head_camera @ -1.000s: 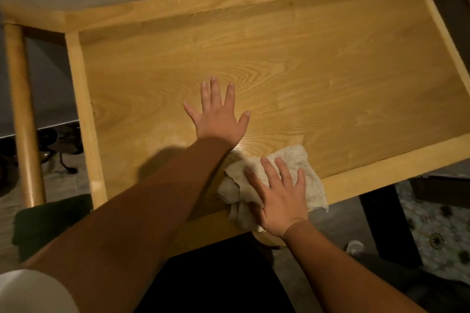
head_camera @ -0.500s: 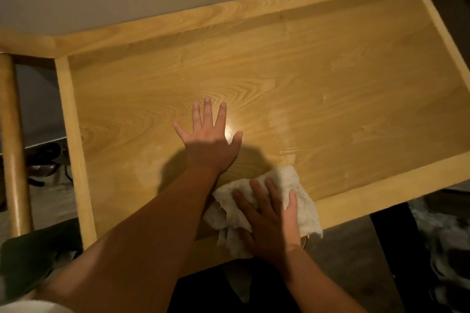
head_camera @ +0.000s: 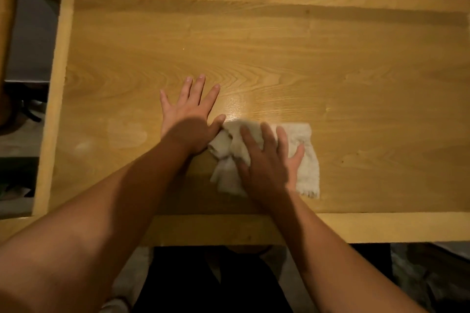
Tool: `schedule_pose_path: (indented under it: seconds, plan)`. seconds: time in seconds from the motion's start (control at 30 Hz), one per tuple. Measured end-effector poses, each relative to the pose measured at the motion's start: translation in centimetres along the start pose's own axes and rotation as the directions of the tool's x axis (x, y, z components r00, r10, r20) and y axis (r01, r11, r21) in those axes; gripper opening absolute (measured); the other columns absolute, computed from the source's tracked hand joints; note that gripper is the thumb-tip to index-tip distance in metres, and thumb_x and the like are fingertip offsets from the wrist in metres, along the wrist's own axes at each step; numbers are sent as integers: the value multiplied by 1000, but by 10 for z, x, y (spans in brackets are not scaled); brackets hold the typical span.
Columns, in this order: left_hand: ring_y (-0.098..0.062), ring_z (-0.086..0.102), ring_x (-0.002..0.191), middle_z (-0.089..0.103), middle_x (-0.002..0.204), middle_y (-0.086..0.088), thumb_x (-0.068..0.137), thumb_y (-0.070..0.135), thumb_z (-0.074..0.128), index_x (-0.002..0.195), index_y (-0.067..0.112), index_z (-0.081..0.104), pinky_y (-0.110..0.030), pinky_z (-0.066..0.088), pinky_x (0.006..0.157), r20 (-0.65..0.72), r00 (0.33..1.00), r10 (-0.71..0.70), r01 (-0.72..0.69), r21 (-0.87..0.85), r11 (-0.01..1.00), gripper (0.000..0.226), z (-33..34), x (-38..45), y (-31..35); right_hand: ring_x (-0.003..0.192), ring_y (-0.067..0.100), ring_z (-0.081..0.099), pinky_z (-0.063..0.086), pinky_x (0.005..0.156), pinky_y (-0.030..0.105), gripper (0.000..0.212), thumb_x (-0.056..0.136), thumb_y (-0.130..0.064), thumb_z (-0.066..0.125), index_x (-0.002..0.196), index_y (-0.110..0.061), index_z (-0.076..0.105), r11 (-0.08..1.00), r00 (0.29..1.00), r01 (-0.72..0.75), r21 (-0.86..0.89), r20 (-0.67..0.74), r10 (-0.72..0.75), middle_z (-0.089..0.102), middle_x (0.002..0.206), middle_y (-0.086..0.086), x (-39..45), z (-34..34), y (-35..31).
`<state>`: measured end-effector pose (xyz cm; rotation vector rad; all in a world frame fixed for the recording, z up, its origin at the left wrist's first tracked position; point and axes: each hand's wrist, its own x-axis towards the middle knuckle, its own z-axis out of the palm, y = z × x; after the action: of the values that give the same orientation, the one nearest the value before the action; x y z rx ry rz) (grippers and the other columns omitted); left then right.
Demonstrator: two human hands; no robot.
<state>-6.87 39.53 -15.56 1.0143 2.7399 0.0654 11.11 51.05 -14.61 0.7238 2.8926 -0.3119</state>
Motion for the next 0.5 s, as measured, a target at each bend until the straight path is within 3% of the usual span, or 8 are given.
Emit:
schedule_pose_path:
  seconds: [0.2,0.3,0.5]
  plan:
    - [-29,17,153,20,167,-4,95,55,31,150,36,31,-76,10,110,-46,999,1,-5,-74,997,59,-8,-4,1,144,36,23,14,104,75,60,90,-65,30,147,-46,25,999,998,23,-44,-55,-26,34,156,6,115,-18,3]
    - [-27,15,154,16,168,-4,95,59,29,154,35,25,-74,12,112,-16,1000,1,-1,-42,999,64,-11,-4,0,148,32,13,6,107,72,63,88,-65,21,149,-48,16,998,999,-26,-57,-45,23,22,162,2,176,-23,-2]
    - [-26,8,155,12,169,-3,96,61,31,158,38,15,-72,11,112,-3,1000,-11,11,-38,999,68,-9,-3,2,148,34,12,8,108,73,65,90,-66,18,151,-45,17,995,997,10,-100,-73,-17,16,163,2,268,-42,-4]
